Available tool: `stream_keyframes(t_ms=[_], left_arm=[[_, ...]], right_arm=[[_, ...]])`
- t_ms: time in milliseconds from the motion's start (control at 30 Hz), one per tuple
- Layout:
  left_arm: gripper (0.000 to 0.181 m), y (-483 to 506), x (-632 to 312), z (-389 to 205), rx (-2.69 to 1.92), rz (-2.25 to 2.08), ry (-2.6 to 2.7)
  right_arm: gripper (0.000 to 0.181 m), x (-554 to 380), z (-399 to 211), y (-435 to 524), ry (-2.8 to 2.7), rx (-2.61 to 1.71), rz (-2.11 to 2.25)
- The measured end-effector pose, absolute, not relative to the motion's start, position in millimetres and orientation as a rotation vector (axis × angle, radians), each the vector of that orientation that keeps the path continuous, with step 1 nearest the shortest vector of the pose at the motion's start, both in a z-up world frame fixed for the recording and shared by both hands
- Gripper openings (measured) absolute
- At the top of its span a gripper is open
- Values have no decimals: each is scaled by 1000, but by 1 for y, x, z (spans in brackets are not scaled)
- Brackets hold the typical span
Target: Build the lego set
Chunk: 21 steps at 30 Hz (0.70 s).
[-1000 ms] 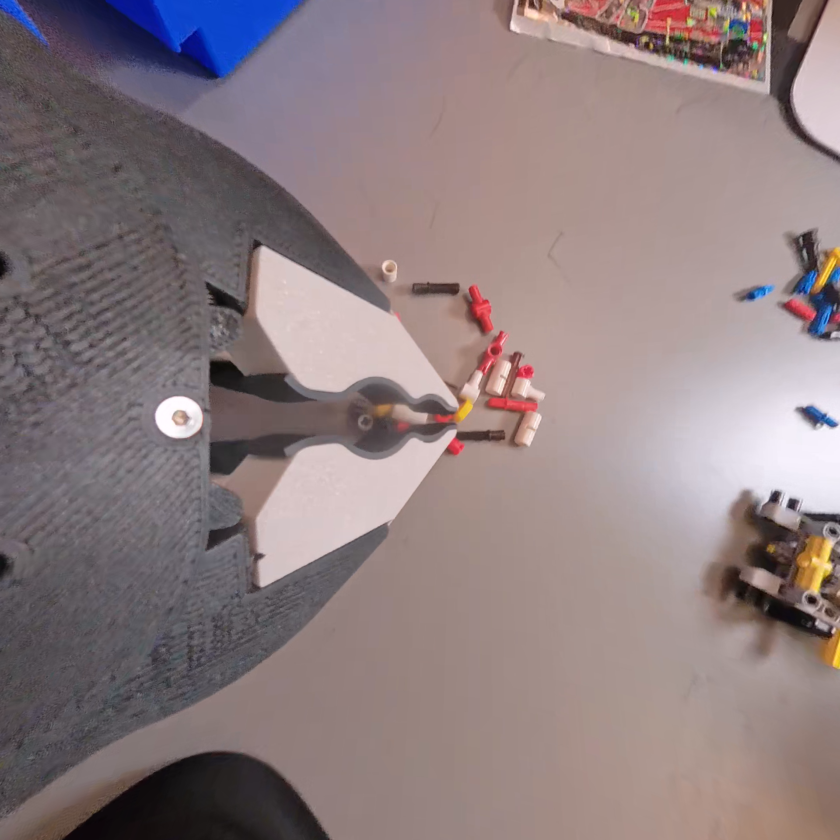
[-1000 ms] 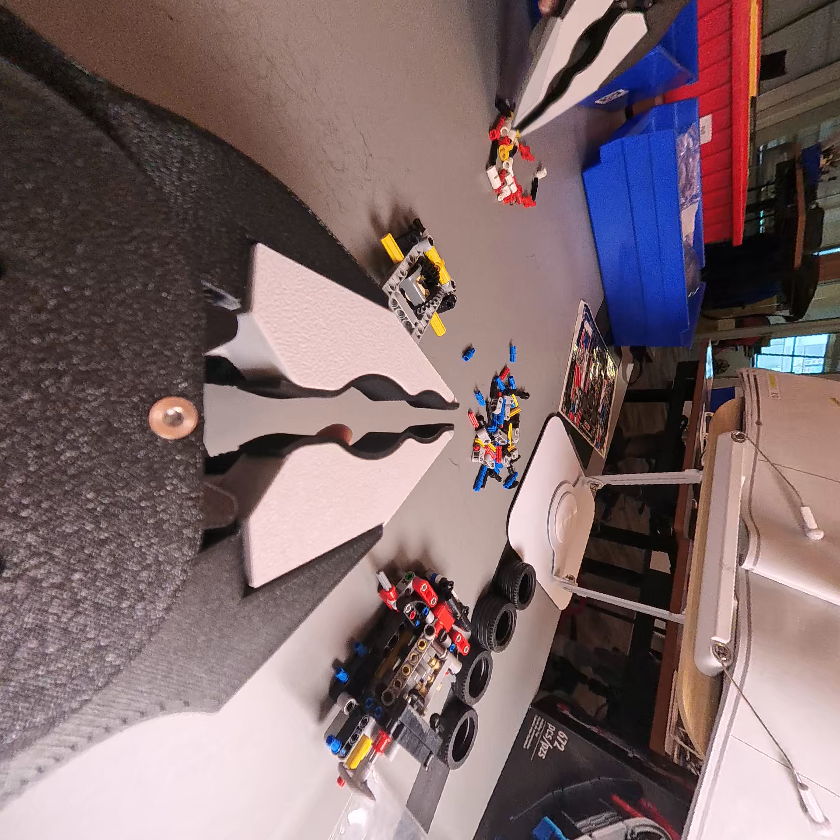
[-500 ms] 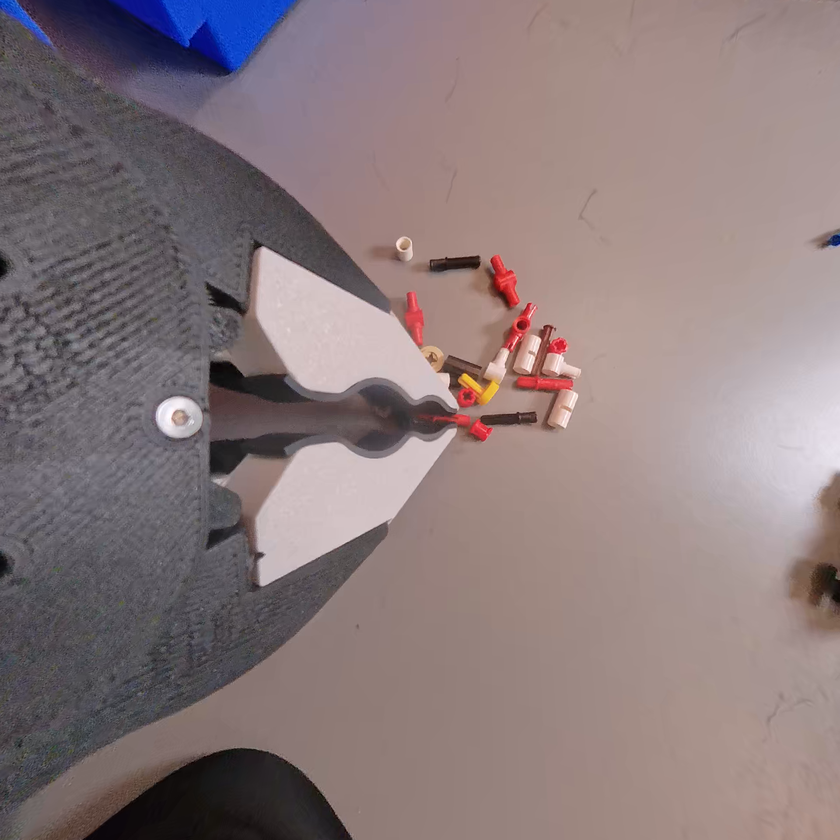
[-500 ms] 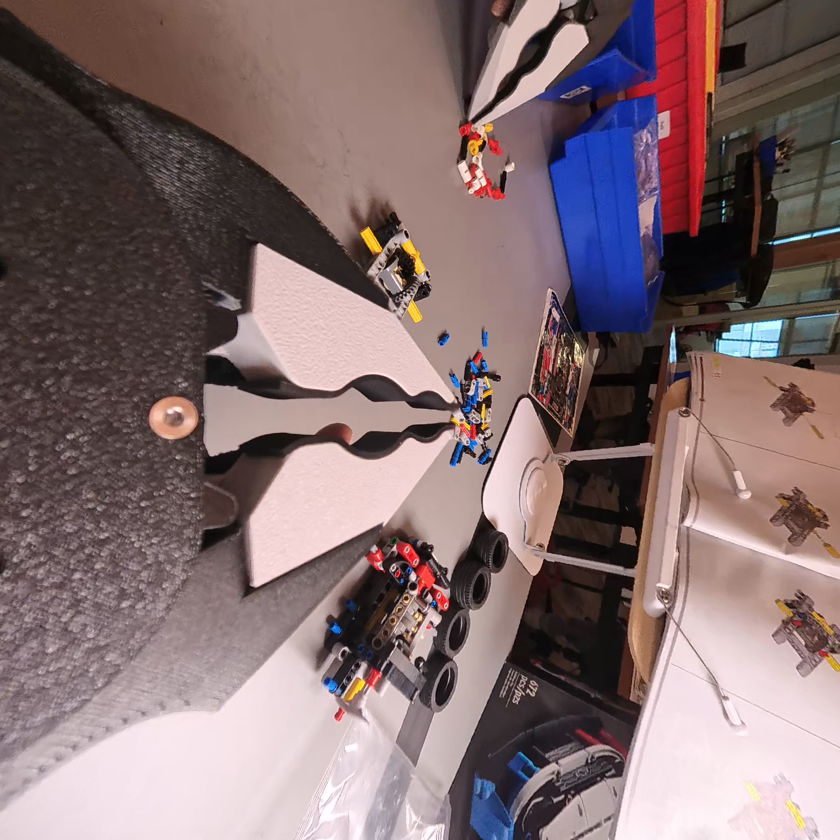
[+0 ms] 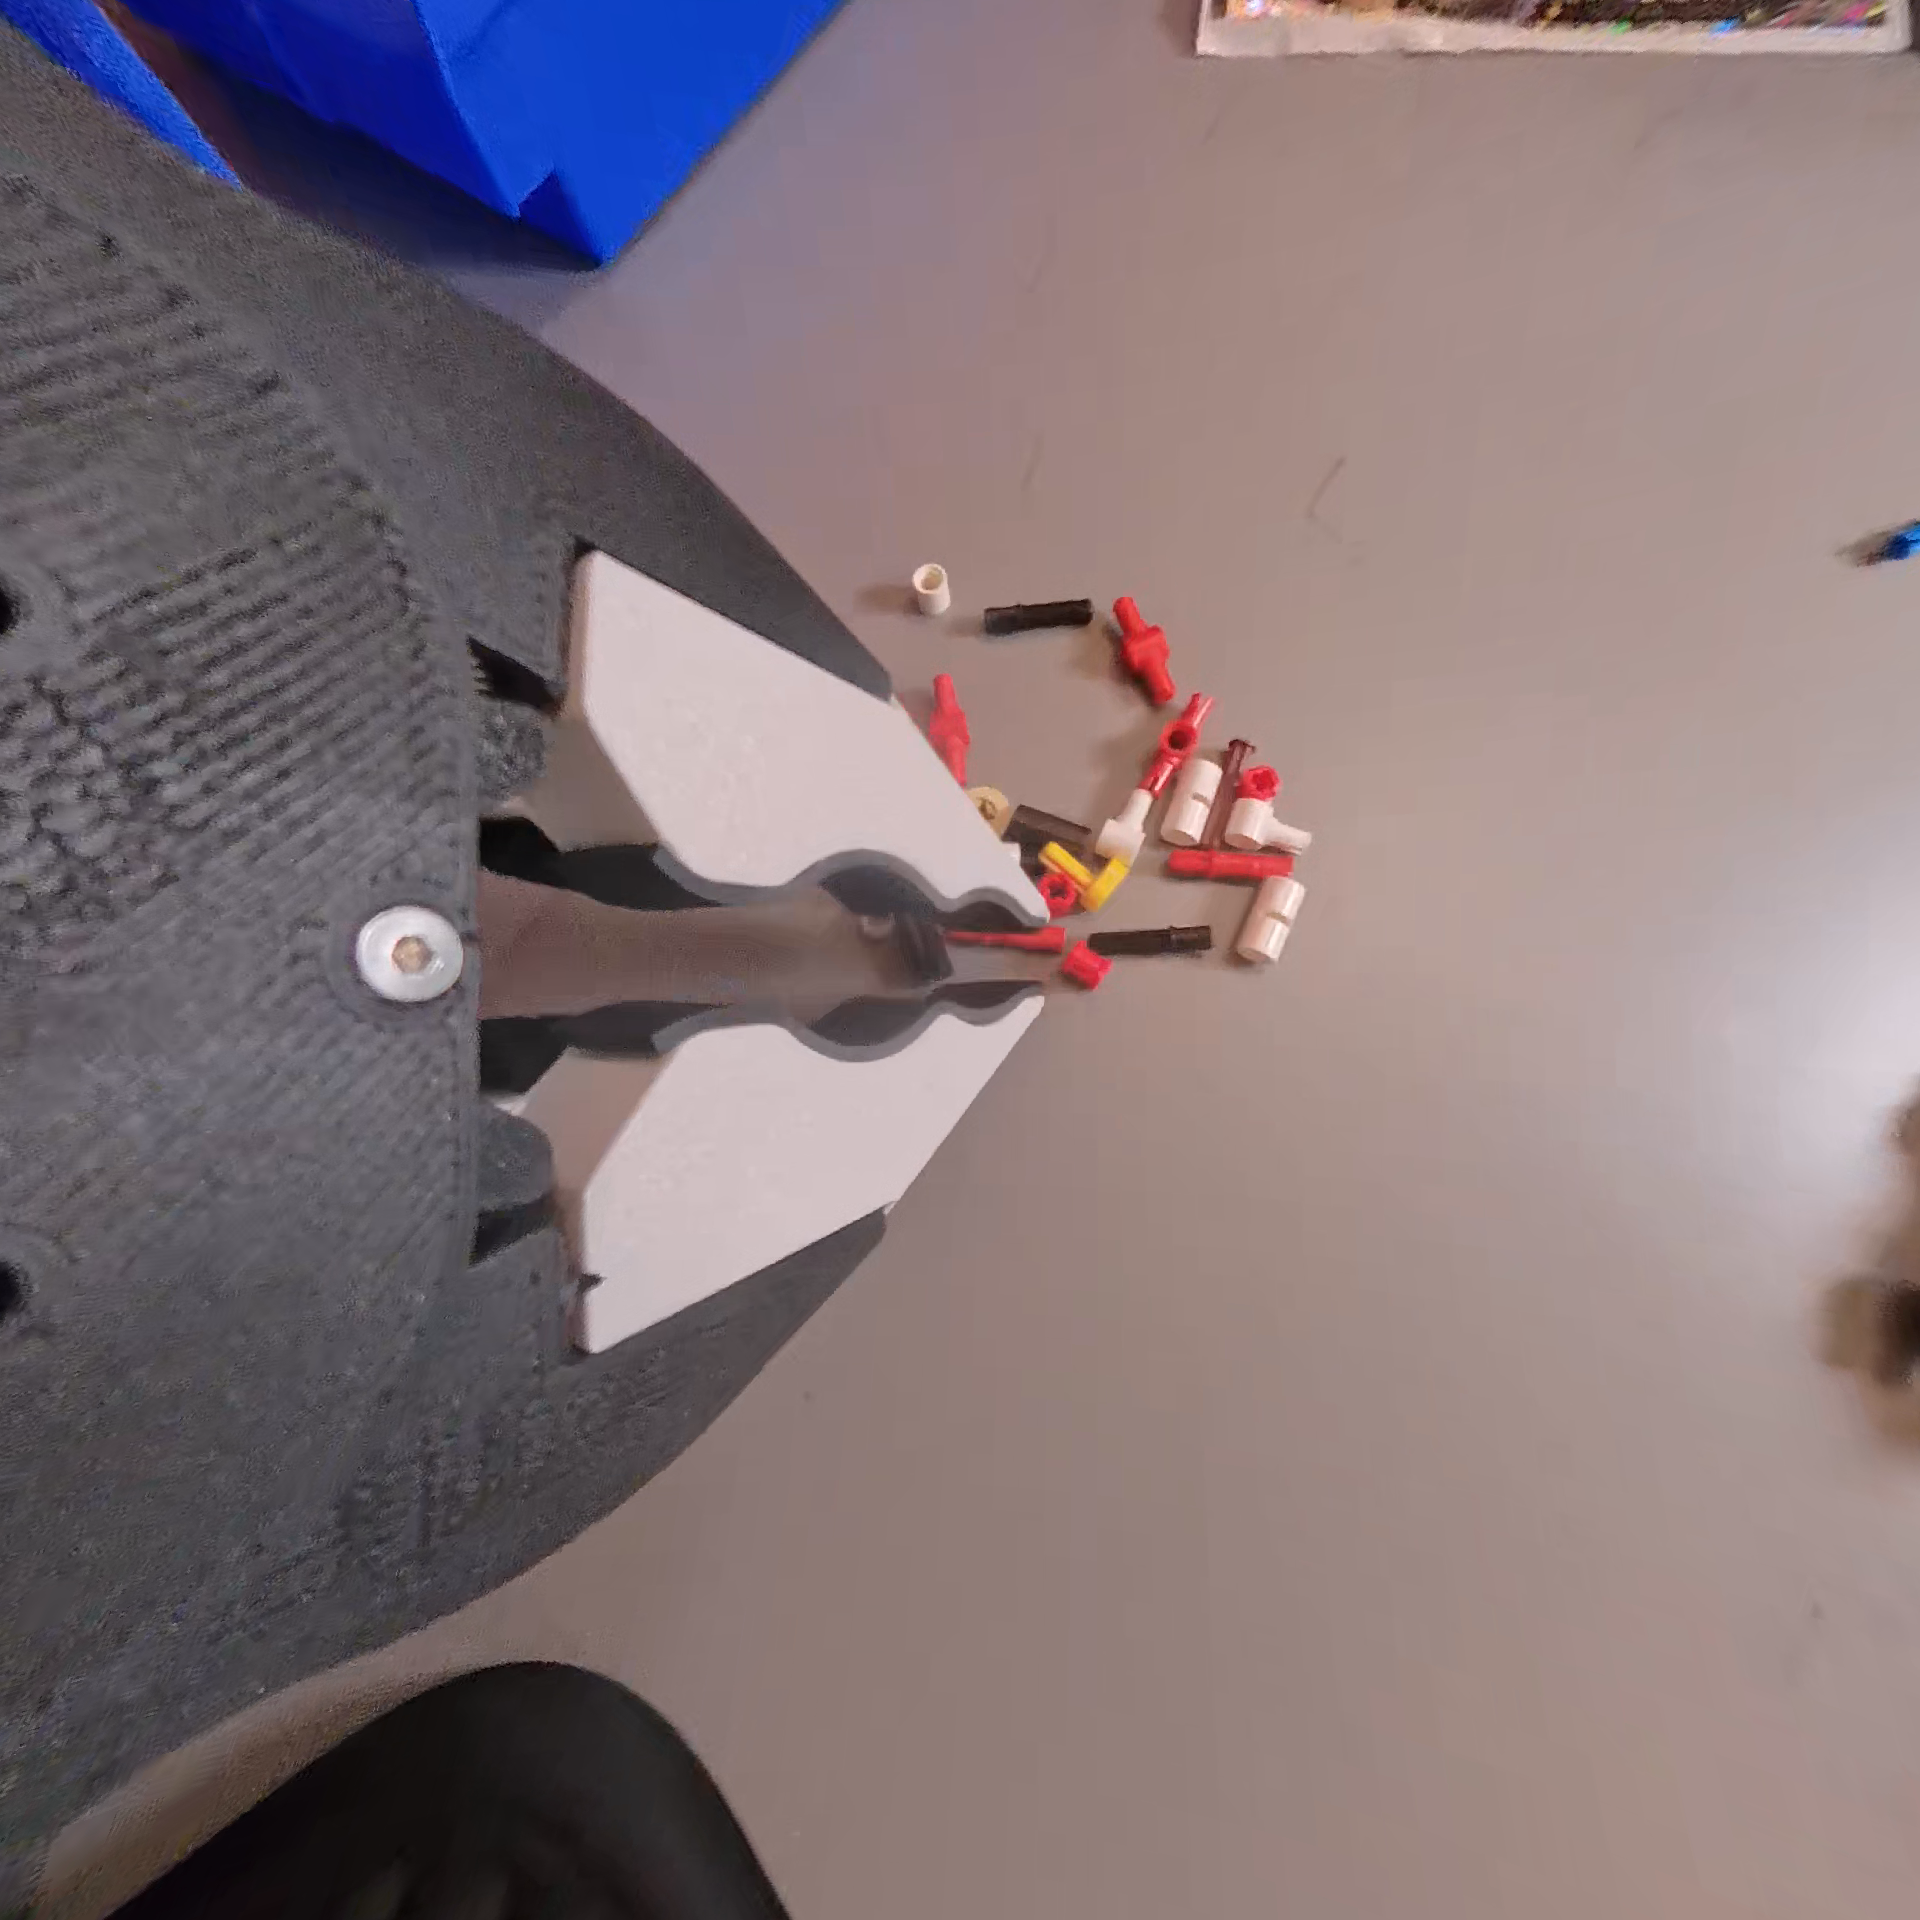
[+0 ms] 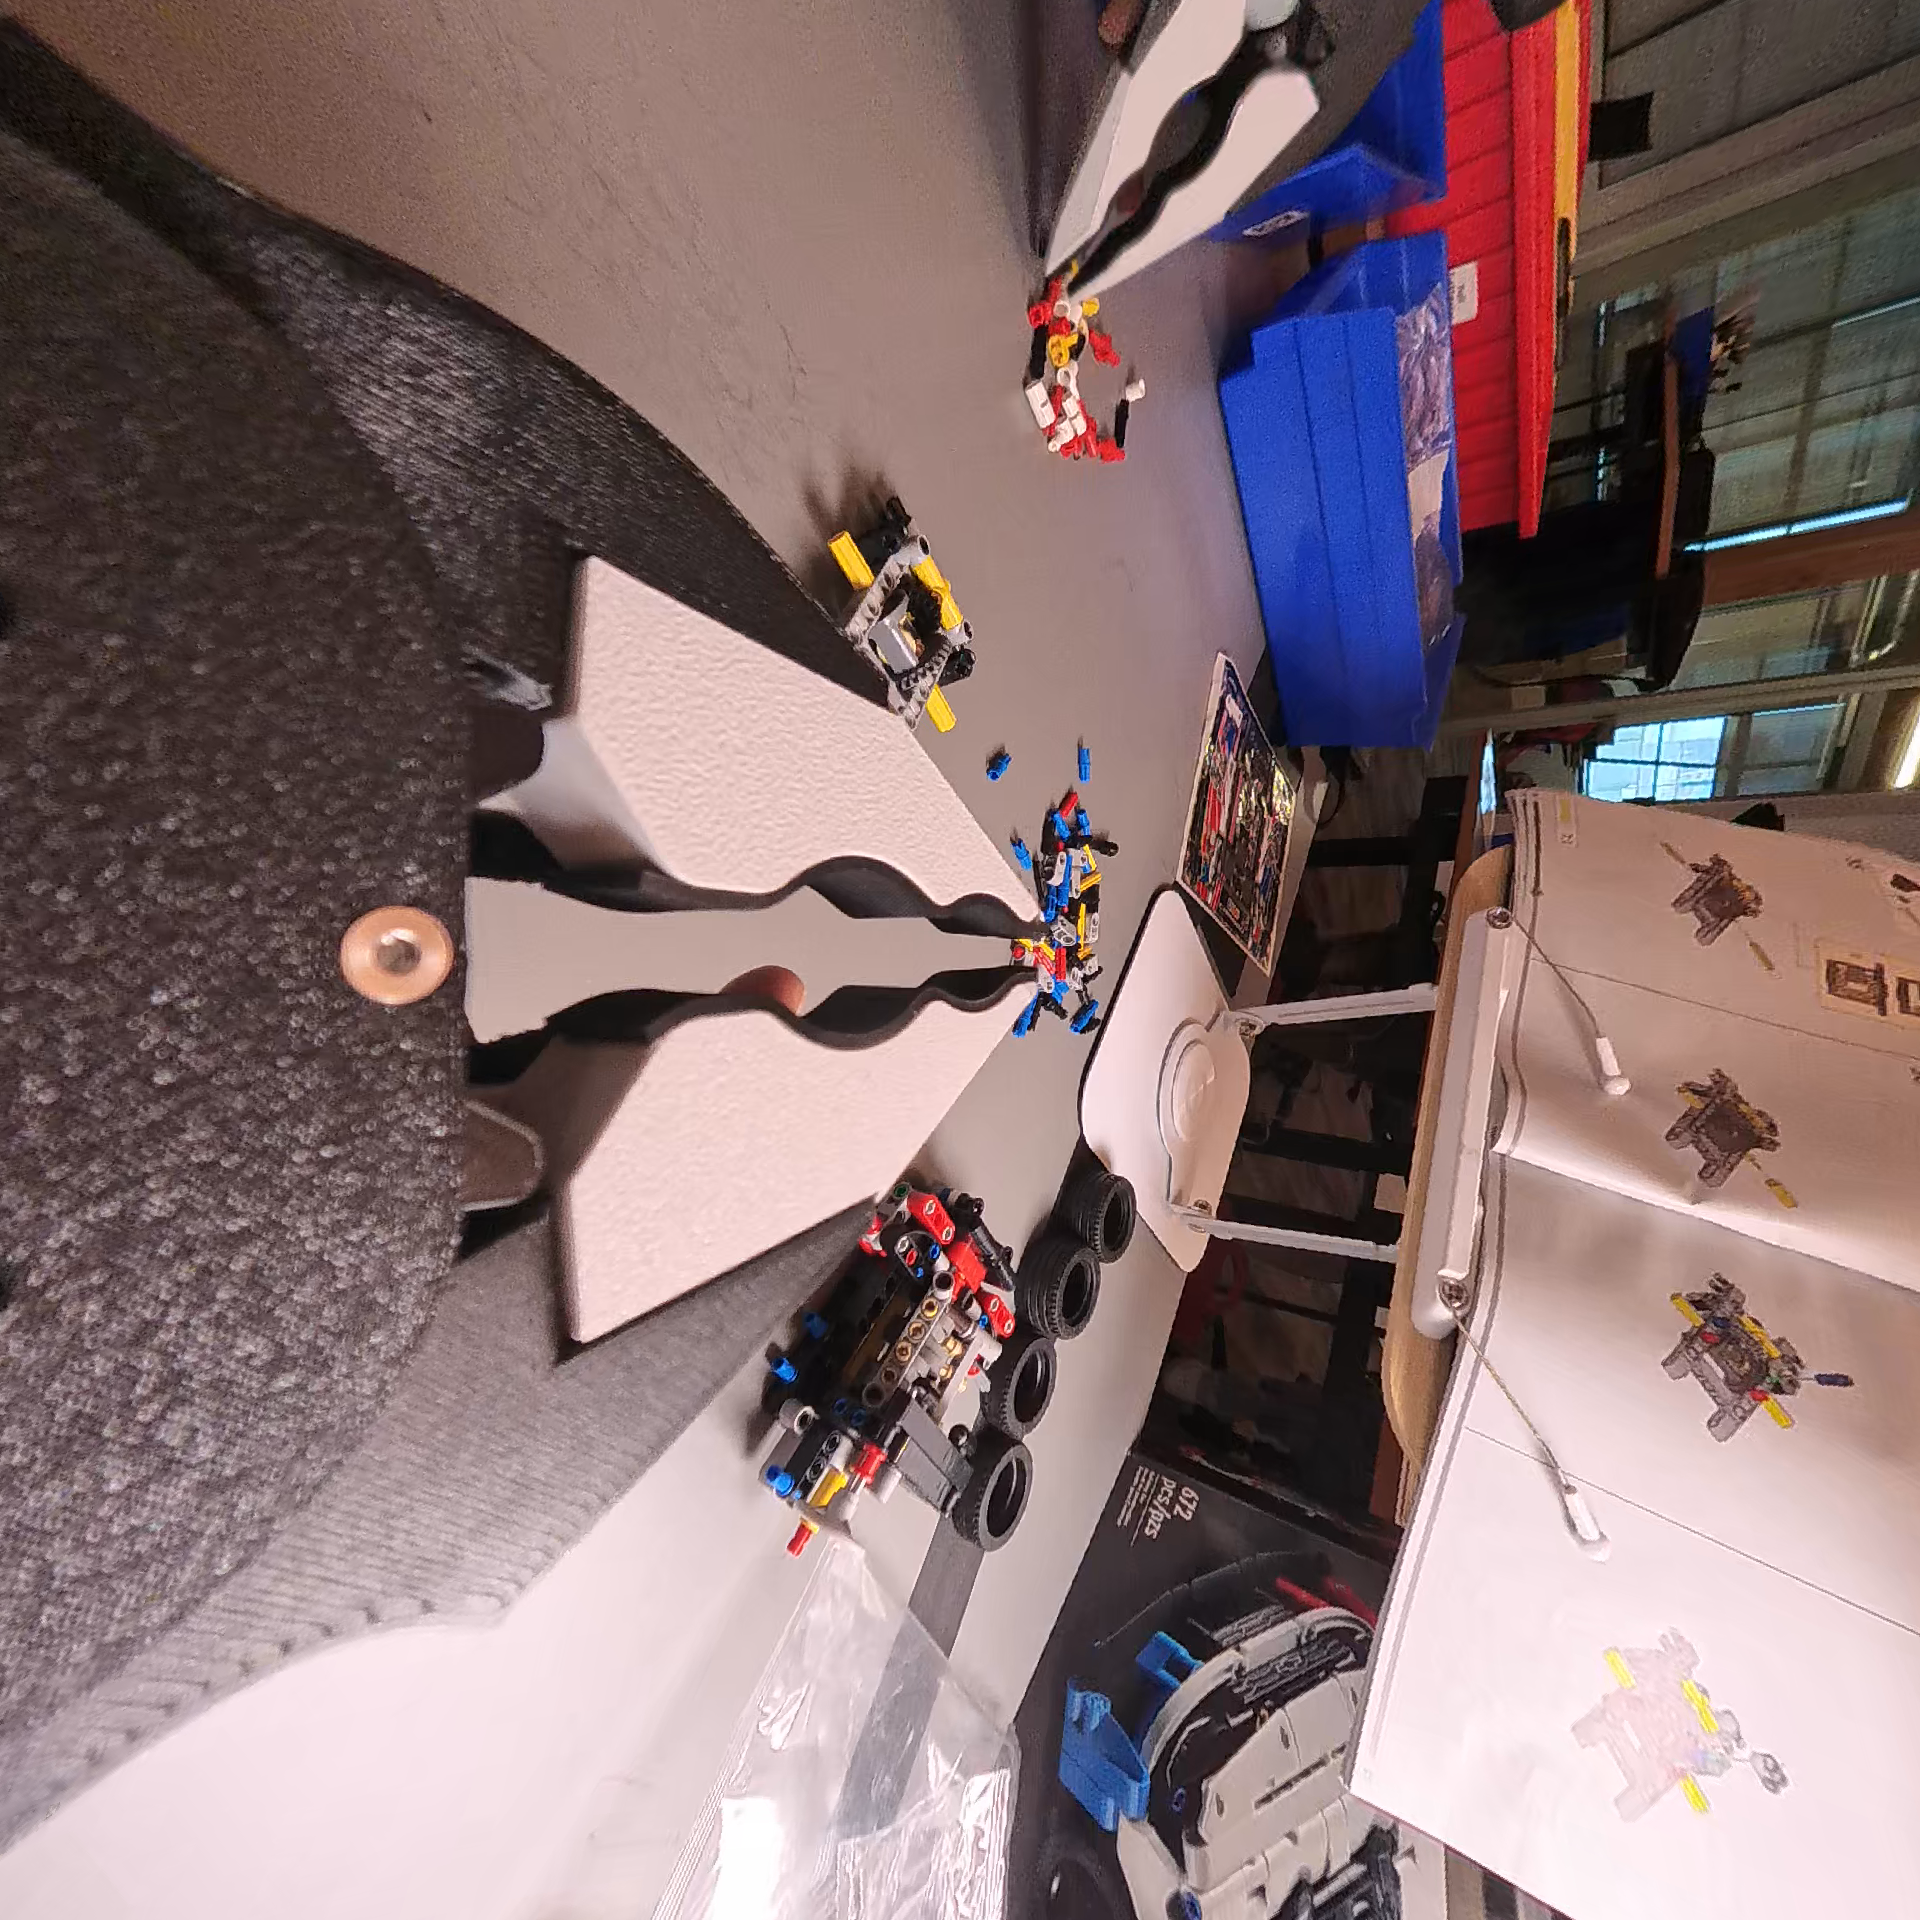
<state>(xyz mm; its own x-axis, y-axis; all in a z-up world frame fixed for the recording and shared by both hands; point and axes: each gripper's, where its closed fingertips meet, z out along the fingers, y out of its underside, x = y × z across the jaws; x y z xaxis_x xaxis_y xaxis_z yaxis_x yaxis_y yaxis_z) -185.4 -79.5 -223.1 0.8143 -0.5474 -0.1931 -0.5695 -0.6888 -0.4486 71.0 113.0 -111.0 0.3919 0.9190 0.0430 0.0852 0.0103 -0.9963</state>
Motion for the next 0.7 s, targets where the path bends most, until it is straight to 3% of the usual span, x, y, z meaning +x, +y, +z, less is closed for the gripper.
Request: stream_keyframes(t_ms=[533,700], left_arm=[[0,-78,-191,-227,-2516,-11,745],[0,-74,-127,-201,-2352,-217,872]], right_arm=[[4,73,-119,109,-1003,-1430,829],[4,72,-120,109,-1006,-1431,828]])
